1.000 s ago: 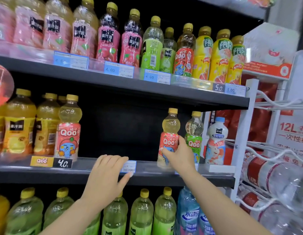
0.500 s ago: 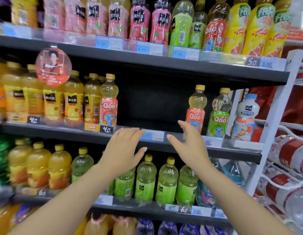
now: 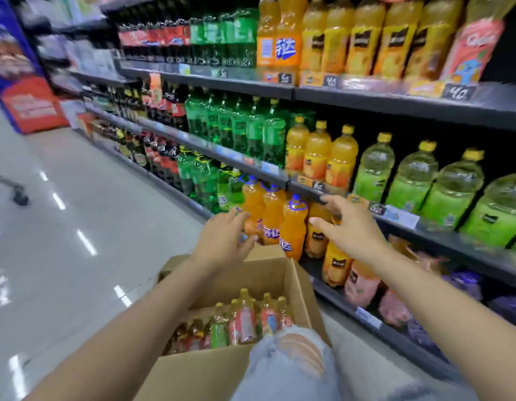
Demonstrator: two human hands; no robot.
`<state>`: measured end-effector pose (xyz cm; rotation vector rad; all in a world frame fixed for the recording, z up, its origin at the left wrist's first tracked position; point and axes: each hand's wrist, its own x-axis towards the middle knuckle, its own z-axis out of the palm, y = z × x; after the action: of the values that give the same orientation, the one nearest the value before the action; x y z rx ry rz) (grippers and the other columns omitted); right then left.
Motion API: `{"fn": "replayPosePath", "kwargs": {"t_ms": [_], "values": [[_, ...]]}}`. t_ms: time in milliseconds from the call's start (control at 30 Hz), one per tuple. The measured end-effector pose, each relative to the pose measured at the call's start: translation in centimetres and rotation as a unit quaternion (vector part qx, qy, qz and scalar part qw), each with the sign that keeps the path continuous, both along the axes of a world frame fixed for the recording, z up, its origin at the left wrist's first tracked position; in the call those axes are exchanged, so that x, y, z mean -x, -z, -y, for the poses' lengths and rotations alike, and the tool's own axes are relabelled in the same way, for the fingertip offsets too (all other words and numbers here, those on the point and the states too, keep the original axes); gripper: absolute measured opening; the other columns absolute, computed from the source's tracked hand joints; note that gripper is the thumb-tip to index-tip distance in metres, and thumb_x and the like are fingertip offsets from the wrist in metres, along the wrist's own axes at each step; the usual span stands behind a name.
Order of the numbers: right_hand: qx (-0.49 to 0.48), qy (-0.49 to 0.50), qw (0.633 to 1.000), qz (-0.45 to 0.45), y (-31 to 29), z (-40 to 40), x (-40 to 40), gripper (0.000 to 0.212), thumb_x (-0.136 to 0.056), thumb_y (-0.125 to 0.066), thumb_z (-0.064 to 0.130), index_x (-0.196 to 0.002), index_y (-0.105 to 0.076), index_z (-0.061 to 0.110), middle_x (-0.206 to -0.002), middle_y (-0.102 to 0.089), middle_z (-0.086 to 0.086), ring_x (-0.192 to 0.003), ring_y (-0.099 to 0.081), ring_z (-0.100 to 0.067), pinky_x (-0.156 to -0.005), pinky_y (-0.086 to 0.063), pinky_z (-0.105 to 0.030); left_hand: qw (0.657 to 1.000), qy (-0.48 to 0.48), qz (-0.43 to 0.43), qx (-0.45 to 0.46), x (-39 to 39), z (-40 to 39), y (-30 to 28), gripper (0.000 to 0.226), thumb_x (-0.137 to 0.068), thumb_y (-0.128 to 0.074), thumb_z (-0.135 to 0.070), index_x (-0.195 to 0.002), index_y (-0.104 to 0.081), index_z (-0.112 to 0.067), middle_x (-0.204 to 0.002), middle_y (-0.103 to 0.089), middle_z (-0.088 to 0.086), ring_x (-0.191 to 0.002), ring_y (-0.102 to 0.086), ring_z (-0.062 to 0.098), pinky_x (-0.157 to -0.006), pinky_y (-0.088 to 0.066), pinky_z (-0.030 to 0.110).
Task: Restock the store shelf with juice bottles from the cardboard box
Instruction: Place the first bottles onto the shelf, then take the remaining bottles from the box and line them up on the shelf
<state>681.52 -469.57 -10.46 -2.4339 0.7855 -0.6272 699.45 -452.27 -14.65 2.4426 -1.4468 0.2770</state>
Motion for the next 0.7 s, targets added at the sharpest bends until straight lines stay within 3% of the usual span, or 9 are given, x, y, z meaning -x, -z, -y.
{"fn": "replayPosePath", "kwargs": {"t_ms": [167, 400, 533, 600, 700], "values": [[-0.015, -0.031, 0.998, -0.061, 4.8, -3.0, -3.4, 0.054, -0.084, -0.066, 0.042, -0.131, -0.053, 0.020, -0.134, -0.057, -0.003, -0.123, -0.053, -0.020, -0.098, -0.044, -0.034, 0.998, -0.047, 0.004, -0.039, -2.6, -4.4, 3.6, 0.053, -0.091, -0.048, -0.047, -0.135, -0.046, -0.017, -0.130, -0.056, 0.004, -0.118, -0.051, 0.026, -0.096, -0.042, 0.039], [-0.059, -0.029, 0.992, -0.109, 10.2, -1.8, -5.0, 0.050, -0.085, -0.066, 0.040, -0.129, -0.054, 0.019, -0.129, -0.061, -0.004, -0.117, -0.057, -0.022, -0.093, -0.049, -0.037, 0.991, -0.102, -0.036, -0.075, -4.0, -6.0, 9.8, 0.050, -0.091, -0.046, -0.049, -0.133, -0.046, -0.021, -0.131, -0.053, 0.000, -0.119, -0.048, 0.021, -0.098, -0.040, 0.036], [-0.090, -0.026, 0.984, -0.149, 14.2, -0.1, -7.3, 0.051, -0.086, -0.065, 0.039, -0.130, -0.053, 0.018, -0.127, -0.061, -0.004, -0.116, -0.057, -0.022, -0.085, -0.045, -0.030, 0.986, -0.115, -0.073, -0.097, -5.5, -5.0, 14.2, 0.054, -0.091, -0.046, -0.051, -0.134, -0.045, -0.019, -0.131, -0.055, 0.001, -0.116, -0.051, 0.020, -0.098, -0.043, 0.037], [-0.100, -0.017, 0.978, -0.182, 16.8, 0.5, -9.0, 0.054, -0.086, -0.064, 0.042, -0.132, -0.052, 0.017, -0.128, -0.060, -0.004, -0.115, -0.057, -0.023, -0.084, -0.046, -0.031, 0.981, -0.116, -0.091, -0.124, -6.8, -4.6, 16.9, 0.057, -0.089, -0.043, -0.054, -0.134, -0.047, -0.018, -0.128, -0.057, 0.002, -0.114, -0.053, 0.022, -0.095, -0.044, 0.038], [-0.122, -0.005, 0.964, -0.237, 21.4, 1.3, -11.3, 0.057, -0.085, -0.063, 0.046, -0.133, -0.050, 0.018, -0.129, -0.060, -0.006, -0.116, -0.057, -0.024, -0.085, -0.047, -0.032, 0.973, -0.108, -0.126, -0.160, -8.7, -4.0, 20.9, 0.070, -0.079, -0.022, -0.061, -0.128, -0.051, -0.018, -0.119, -0.060, 0.002, -0.108, -0.055, 0.023, -0.088, -0.047, 0.037]]}}
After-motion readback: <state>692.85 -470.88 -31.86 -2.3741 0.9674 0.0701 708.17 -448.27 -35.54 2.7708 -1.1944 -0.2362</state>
